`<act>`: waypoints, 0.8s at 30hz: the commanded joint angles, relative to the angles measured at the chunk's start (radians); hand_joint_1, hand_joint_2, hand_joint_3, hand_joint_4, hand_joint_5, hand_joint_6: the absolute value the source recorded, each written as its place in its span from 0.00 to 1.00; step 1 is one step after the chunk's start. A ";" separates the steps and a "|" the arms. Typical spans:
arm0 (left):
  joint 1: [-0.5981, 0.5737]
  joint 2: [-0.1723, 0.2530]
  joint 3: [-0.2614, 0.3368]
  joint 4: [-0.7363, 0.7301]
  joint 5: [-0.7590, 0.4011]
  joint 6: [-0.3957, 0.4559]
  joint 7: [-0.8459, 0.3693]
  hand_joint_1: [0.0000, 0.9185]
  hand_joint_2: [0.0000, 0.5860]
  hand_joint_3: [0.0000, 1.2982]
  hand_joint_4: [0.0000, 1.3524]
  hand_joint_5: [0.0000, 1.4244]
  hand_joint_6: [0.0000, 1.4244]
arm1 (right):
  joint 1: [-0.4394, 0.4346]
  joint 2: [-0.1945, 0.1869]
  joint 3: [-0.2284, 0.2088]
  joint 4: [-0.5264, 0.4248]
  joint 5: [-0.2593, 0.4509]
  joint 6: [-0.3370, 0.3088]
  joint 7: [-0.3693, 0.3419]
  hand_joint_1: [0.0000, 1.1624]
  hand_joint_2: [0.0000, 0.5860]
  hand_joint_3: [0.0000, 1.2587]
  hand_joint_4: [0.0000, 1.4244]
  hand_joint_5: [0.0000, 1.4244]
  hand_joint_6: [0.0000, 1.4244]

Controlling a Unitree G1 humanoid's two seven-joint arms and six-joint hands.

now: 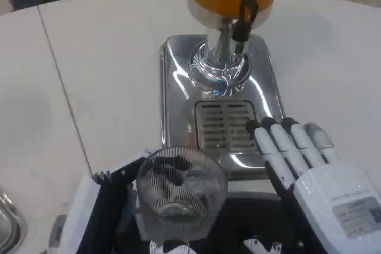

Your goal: Grasp the cup under the faucet to collect the drink, then remove the cup.

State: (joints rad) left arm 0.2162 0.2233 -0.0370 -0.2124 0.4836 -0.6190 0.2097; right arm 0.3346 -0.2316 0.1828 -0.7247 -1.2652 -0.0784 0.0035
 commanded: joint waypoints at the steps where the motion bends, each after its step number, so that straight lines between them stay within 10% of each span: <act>1: -0.045 -0.026 0.003 0.020 0.027 0.007 0.027 0.64 0.00 0.90 0.81 1.00 1.00 | 0.029 0.019 -0.029 -0.020 0.001 0.023 -0.011 0.48 0.57 0.00 0.00 0.00 0.00; 24: -0.585 -0.085 -0.116 0.600 0.131 0.076 0.199 0.63 0.00 0.90 0.81 1.00 1.00 | 0.137 0.125 -0.029 -0.106 -0.088 0.065 0.003 0.48 0.57 0.00 0.00 0.00 0.00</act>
State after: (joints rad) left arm -0.3141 0.1485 -0.1369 0.3328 0.6222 -0.5199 0.3712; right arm 0.4520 -0.1209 0.1509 -0.8027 -1.3314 -0.0223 -0.0027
